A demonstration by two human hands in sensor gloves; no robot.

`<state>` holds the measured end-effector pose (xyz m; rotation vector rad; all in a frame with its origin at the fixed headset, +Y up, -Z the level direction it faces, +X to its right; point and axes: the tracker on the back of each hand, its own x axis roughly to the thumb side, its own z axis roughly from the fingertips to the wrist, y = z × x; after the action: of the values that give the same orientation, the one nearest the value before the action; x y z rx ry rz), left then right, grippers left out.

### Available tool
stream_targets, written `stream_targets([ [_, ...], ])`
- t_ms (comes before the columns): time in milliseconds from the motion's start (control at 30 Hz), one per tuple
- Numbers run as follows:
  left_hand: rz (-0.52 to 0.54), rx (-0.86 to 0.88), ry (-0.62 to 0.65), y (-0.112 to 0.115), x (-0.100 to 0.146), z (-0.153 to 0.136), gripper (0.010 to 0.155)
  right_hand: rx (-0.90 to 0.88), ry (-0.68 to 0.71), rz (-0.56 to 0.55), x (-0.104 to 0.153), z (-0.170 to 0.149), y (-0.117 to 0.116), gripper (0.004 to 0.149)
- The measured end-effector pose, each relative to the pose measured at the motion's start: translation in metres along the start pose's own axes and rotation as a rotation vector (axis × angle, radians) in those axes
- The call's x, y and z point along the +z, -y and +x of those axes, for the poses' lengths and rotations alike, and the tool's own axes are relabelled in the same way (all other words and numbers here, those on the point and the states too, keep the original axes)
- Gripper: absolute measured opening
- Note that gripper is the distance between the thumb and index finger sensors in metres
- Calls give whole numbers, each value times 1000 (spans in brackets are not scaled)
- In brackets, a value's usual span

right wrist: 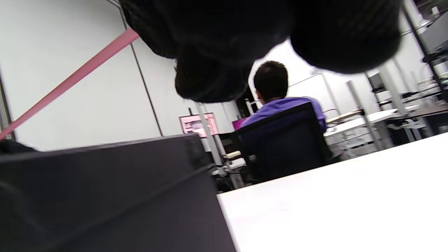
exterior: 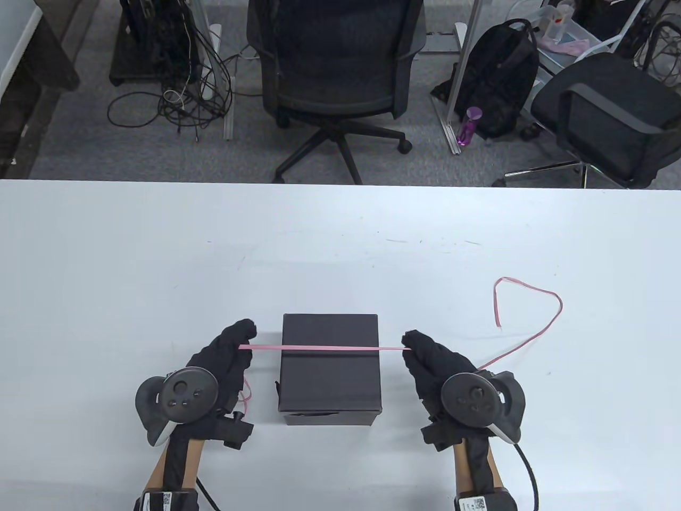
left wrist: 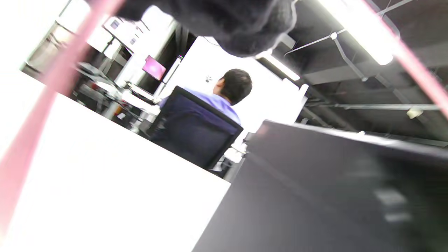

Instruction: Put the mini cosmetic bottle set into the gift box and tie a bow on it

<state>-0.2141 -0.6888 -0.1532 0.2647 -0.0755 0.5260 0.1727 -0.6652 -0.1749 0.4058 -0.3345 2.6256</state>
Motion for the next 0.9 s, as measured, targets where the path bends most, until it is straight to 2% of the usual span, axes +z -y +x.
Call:
stream_targets([
  [233, -123, -323, -78, 12, -4, -17, 45, 117, -107, 67, -1, -19, -2, 42],
  [400, -207, -424, -79, 30, -5, -22, 45, 136, -161, 156, -3, -30, -15, 42],
  [633, -242, -406, -47, 46, -4, -20, 45, 187, -249, 218, -1, -51, -31, 43],
  [900, -227, -353, 5, 52, -2, -10, 46, 311, -449, 251, 11, -90, -38, 42],
])
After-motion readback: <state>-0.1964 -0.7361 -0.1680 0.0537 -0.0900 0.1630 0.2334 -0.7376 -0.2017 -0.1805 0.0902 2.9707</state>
